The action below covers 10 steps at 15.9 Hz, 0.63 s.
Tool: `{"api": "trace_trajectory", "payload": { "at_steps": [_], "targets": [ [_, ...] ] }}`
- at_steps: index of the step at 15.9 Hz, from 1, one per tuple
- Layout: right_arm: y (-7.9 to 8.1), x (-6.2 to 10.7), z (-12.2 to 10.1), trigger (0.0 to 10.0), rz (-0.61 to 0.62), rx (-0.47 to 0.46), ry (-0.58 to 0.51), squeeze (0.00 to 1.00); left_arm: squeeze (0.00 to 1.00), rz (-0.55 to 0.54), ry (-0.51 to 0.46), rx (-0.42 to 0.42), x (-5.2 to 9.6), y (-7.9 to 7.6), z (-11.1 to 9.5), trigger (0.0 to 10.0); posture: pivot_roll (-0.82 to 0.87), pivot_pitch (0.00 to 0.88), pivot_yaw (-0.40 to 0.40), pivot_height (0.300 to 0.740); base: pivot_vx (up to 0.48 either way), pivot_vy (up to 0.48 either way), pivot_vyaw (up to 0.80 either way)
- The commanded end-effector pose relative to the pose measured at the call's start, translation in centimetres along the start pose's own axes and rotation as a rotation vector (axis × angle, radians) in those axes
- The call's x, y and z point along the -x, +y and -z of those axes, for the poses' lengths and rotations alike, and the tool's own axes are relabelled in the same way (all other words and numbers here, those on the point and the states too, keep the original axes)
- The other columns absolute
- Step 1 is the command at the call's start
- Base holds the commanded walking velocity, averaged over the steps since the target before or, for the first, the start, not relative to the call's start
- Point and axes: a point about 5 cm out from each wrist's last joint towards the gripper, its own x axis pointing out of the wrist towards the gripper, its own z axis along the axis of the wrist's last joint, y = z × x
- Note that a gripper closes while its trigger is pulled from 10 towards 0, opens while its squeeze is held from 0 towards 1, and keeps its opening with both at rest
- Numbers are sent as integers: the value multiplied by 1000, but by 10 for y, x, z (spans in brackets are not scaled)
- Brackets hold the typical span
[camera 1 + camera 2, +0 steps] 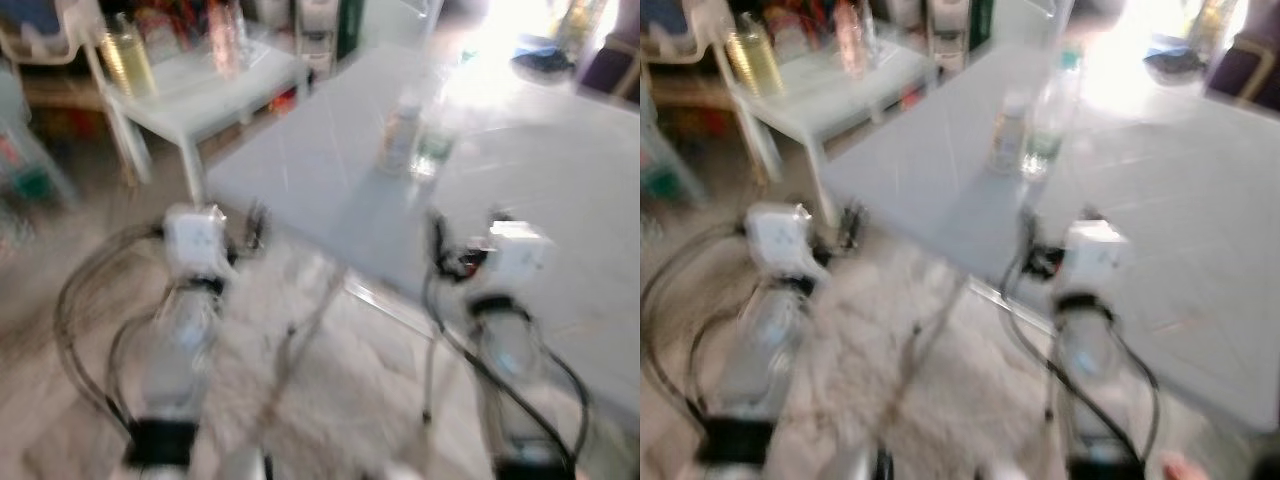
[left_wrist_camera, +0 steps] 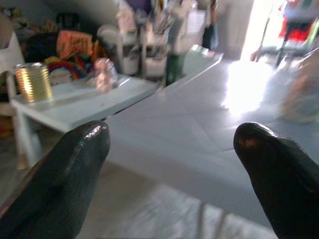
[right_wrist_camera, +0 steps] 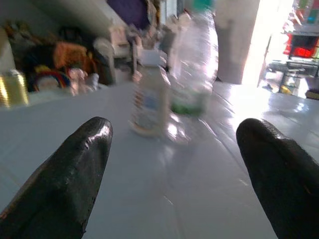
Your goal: Restocking fridge
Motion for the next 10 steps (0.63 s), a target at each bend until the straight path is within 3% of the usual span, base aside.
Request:
{"api": "trace_trajectory", "payload": {
  "at_steps": [1, 3, 7, 10],
  "targets": [
    [-11, 3, 3, 10000, 26, 17, 21, 0, 0, 31, -19, 12, -3, -11, -3, 10000, 11, 68, -22, 740, 349, 330, 0],
    [-10, 3, 3, 10000, 16, 44, 26, 0, 0, 53, -27, 12, -4, -15, -4, 10000, 10, 67, -25, 740, 351, 326, 0],
    [-10, 2, 8, 10000, 20, 59, 54, 0, 0, 80, -14, 35, -2, -20, -2, 10000, 11, 69, -27, 740, 413, 0, 0],
    [-8, 2, 9, 10000, 9, 44, 59, 0, 0, 88, -11, 17, 0, -19, 1, 10000, 13, 71, -29, 740, 0, 0, 0]
  ]
}}
